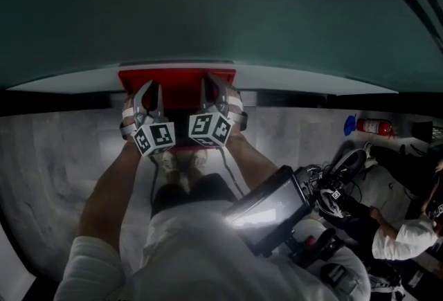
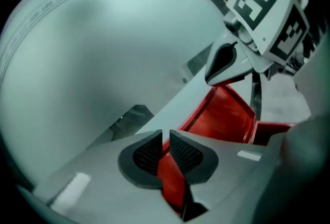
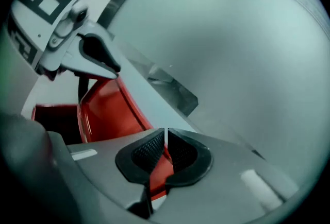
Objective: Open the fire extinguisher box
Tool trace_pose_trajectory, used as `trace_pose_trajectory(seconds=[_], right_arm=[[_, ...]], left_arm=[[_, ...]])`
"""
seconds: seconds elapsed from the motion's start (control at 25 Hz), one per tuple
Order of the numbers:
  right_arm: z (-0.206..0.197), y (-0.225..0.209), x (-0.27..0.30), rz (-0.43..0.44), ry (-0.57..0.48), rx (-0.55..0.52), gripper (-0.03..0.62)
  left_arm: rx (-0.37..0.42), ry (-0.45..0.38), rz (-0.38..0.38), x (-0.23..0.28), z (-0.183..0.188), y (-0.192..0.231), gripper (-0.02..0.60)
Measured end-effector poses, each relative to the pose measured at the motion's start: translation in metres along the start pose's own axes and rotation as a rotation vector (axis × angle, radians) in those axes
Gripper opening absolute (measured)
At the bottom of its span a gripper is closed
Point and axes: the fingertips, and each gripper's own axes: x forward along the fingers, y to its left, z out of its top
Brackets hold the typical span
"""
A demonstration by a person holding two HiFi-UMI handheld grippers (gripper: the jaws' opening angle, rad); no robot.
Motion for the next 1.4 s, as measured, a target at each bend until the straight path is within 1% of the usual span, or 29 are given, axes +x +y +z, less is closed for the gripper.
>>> trace_pose_trajectory(seconds=[0.04,0.08,0.16,0.24,0.32,0.44,0.52,0.6,0.68,0.8,0.88,1.08,1.24,1.4], right_arm=[[0.002,-0.004,-0.008,0.003,-0.005,0.093,0.024],[0.003,-0.007,-0.016,0.009,-0.007,0.18,0.014],[0.003,-0.012,-0.031,0.03,-0.004,0.348,0.014],[0.002,-0.016,-0.048,0.052,-0.003,0.513,0.014],[0.005,-0.022,-0.066,0.066,-0.019,0.63,0.012],[0.013,-0.021,-0.1,0.071,-0.052,0.706,0.012],[0.016,-0.015,-0.135,0.058,-0.078,0.713,0.012],[0.016,-0.009,-0.167,0.034,-0.108,0.701,0.012],[0.018,-0.006,-0.186,0.016,-0.119,0.703,0.012],[0.039,-0.004,-0.194,0.005,-0.123,0.717,0.012],[0.054,0.001,-0.207,-0.001,-0.133,0.728,0.012],[0.071,0.032,-0.273,-0.006,-0.159,0.734,0.012],[0.088,0.06,-0.329,-0.002,-0.208,0.734,0.012],[0.081,0.092,-0.378,-0.004,-0.196,0.74,0.012]], left_arm=[[-0.078,0.001,0.013,-0.01,-0.001,0.005,0.024],[-0.153,0.005,0.015,-0.018,-0.002,0.009,0.009],[-0.292,0.015,-0.001,-0.034,-0.002,0.013,0.003],[-0.406,0.016,-0.011,-0.049,0.0,0.017,0.003],[-0.487,0.008,-0.014,-0.063,0.003,0.019,0.003],[-0.564,-0.012,-0.026,-0.093,0.008,0.02,0.002],[-0.594,-0.044,-0.033,-0.124,0.011,0.015,0.002],[-0.608,-0.087,-0.038,-0.152,0.015,0.006,0.002],[-0.617,-0.112,-0.057,-0.167,0.014,0.0,0.002],[-0.615,-0.141,-0.091,-0.178,0.017,0.015,0.002],[-0.616,-0.158,-0.102,-0.195,0.018,0.027,0.002],[-0.622,-0.187,-0.111,-0.267,0.01,0.033,0.002],[-0.624,-0.228,-0.119,-0.322,0.006,0.039,0.002],[-0.623,-0.261,-0.134,-0.371,0.001,0.036,0.002]])
